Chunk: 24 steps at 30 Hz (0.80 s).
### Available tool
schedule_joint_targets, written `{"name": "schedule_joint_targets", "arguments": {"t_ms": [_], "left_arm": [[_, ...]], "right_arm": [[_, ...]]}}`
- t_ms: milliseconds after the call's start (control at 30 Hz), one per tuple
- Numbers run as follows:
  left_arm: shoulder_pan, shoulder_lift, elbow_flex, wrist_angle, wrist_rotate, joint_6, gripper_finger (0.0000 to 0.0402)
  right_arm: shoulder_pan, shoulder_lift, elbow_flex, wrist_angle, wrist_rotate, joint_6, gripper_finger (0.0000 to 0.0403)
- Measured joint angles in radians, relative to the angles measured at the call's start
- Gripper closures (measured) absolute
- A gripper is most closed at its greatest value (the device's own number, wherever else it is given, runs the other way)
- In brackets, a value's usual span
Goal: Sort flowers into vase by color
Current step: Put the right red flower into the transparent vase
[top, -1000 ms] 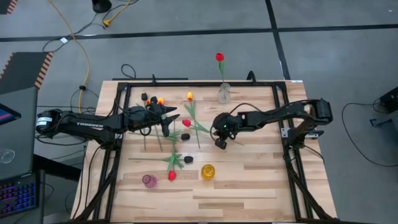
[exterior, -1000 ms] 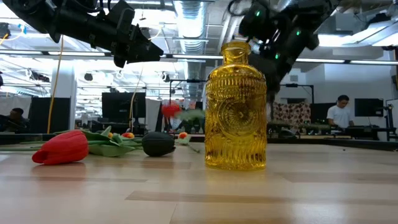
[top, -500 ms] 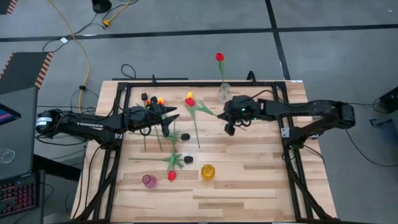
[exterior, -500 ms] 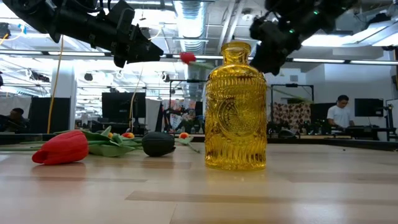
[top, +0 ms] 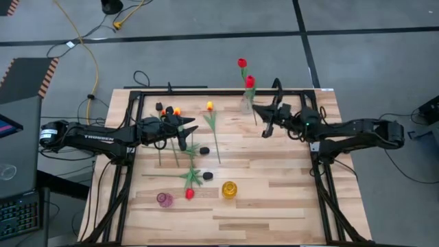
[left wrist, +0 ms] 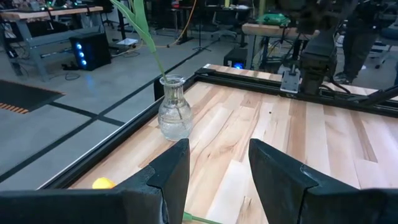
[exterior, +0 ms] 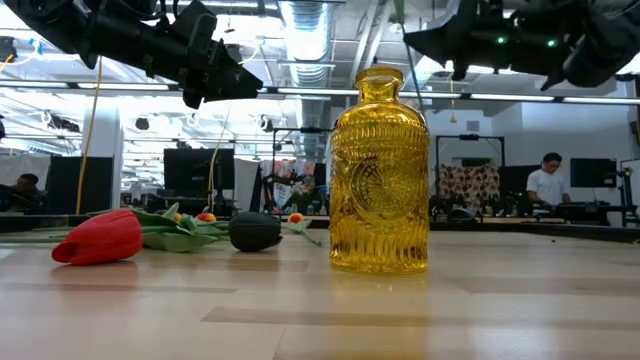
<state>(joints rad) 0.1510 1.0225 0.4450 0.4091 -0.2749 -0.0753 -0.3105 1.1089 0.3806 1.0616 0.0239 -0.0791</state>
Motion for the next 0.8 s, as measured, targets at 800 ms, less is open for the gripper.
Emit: {"name": "schedule_joint_targets", "arguments": {"t_ms": [800], "left_arm": [[0.0, 0.0, 0.0, 0.0, -0.002, -0.026, 0.0248]], "right_arm": [[-0.259, 0.471, 0.161, 0.487, -0.083, -0.113, 0.0384]]}}
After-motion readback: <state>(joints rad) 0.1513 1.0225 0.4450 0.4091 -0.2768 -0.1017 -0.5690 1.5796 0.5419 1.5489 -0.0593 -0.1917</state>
